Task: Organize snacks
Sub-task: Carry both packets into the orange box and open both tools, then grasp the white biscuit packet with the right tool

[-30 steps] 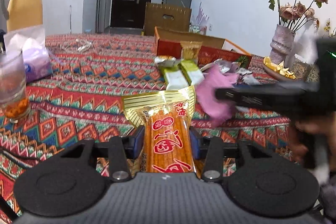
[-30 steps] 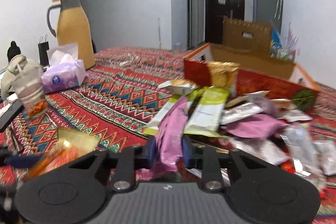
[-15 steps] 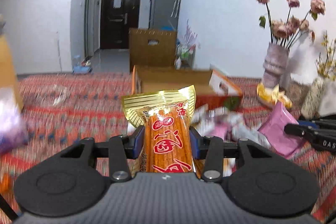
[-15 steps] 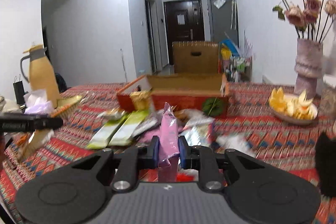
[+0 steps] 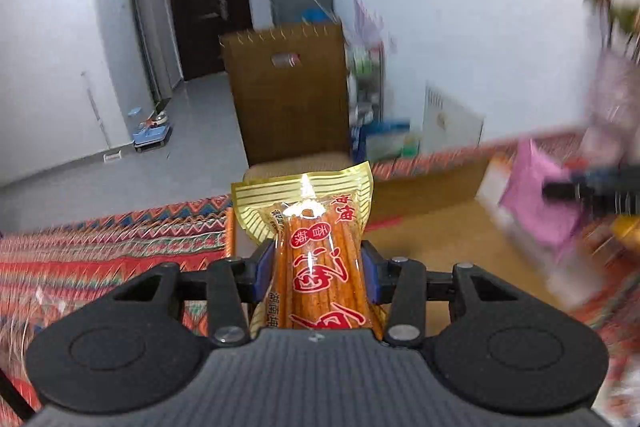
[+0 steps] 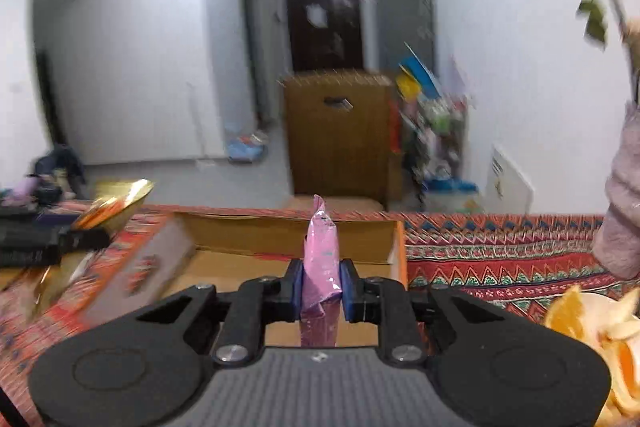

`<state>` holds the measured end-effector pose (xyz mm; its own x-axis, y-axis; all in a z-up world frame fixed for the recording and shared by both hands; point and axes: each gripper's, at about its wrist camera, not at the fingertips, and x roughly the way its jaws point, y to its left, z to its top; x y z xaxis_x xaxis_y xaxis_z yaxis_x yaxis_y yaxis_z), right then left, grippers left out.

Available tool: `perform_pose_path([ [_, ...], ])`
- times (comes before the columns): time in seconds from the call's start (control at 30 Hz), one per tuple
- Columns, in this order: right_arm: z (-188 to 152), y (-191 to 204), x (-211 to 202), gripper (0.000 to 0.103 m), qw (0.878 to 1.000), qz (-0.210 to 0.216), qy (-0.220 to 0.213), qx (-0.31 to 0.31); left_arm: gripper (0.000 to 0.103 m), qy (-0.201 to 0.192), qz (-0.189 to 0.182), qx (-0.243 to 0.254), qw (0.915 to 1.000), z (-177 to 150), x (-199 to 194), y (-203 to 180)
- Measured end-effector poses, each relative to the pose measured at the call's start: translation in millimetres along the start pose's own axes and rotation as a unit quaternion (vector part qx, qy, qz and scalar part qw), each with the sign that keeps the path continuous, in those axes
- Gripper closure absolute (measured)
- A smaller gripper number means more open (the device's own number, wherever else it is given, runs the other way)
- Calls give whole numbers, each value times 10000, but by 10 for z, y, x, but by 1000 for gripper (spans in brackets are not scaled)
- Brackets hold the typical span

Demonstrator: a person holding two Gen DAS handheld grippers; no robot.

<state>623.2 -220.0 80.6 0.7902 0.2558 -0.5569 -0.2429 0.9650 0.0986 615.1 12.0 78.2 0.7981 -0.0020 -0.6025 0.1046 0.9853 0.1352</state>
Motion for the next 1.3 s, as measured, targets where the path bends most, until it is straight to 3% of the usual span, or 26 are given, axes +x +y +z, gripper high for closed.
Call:
perform_pose_path([
  [0.1,168,-85,656,84,9981,-167,483,351,55,425,60,155,9990,-15,539,-50],
  [0.2,194,-89,1012,83,9962,-478,582,428,41,641,108,205,9977,-68,816,-42],
  [0.27,156,-76,1160,75,9944,-772,615,390,40,787,36,69,9969,-61,901,8],
  [0.37,71,-78,1230,61,9943,-867,562,242,34,647,67,-113,9978,-87,887,102],
  [0.53,41,-29,1140,60,9938,-981,515,18,35,447,56,-151,9989,-142,863,185],
  [0.63,84,-46,1006,60,9949,-852,513,164,30,417,100,-168,9989,-150,763,199],
  [0.73,196,-157,907,60,9942,-813,651,282,26,314,93,-210,9992,-85,485,223],
  [0.9,375,-53,272,57,9963,-823,228,-12,21,19,61,-269,9996,138,-168,272],
  [1.03,463,67,-386,40,9964,-766,4,-355,19,-123,22,-417,9991,214,-837,301],
  [1.1,459,133,-742,35,9952,-785,-171,-563,11,-288,-69,-437,9986,168,-1213,285],
  [1.17,384,222,-1147,17,9936,-748,-339,-777,0,-558,-182,-488,9971,39,-1624,269],
  [1.23,249,296,-1539,8,9923,-623,-519,-938,0,-950,-365,-496,9936,-207,-2078,239],
  [1.3,57,346,-1928,6,9915,-480,-696,-990,0,-1158,-435,-498,9911,-481,-2443,193],
])
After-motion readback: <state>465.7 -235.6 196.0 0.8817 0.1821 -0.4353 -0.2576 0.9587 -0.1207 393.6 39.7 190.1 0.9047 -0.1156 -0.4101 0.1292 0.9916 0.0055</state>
